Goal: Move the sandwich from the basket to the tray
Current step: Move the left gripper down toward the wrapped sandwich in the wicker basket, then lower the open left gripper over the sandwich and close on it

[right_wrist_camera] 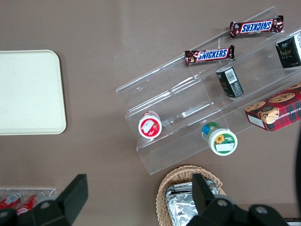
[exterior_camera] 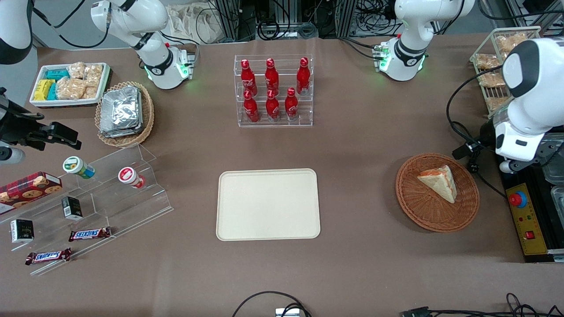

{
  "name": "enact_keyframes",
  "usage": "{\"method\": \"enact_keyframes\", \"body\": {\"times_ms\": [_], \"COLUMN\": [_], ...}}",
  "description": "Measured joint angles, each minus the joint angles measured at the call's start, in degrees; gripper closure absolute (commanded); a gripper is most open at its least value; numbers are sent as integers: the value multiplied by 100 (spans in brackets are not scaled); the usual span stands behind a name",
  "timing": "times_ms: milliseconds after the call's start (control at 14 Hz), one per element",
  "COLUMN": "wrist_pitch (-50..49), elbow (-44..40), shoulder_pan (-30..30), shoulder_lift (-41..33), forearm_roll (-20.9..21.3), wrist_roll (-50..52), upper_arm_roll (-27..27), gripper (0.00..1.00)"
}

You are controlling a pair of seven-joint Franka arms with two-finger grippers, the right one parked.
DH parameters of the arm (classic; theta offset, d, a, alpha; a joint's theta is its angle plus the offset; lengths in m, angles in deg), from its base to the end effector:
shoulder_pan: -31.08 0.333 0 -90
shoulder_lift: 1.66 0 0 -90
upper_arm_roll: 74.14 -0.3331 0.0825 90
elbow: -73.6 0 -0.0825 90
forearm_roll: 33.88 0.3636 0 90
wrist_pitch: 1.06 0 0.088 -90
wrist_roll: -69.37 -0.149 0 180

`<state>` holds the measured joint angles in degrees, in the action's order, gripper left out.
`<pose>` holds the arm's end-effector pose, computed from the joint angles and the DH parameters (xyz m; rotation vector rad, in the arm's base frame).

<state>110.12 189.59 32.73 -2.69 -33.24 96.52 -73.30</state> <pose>0.5189 0.0085 0.4344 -3.0242 -0.7459 0.0963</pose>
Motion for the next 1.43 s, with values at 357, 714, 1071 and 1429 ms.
{"method": "enact_keyframes", "body": {"times_ms": [357, 714, 1071, 1429], "wrist_pitch": [1211, 1917, 2319, 2652], "elbow": [875, 1256, 1358, 1364], "shoulder_pan": [269, 481, 470, 388], "shoulder_lift": [-8, 63, 340, 645], "forearm_roll": [17, 18, 18, 18], "wrist_roll": [108, 571, 1098, 1610], "upper_arm_roll": [-6, -8, 9, 60], "gripper": [0, 0, 0, 0]}}
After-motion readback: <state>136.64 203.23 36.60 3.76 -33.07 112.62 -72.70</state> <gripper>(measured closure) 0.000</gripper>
